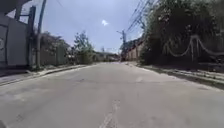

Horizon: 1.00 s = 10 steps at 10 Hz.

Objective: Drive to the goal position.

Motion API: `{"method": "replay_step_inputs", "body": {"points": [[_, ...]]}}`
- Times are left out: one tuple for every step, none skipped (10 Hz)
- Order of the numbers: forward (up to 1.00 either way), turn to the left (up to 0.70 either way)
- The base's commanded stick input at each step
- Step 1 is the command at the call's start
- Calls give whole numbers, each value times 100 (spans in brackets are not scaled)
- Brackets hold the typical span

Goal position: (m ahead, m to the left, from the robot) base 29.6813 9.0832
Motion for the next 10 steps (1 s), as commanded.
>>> {"method": "replay_step_inputs", "body": {"points": [[85, 1], [85, -19], [85, -33], [85, -33], [85, -33], [85, -33], [85, -33], [85, -33], [85, -29], [85, 1]]}}
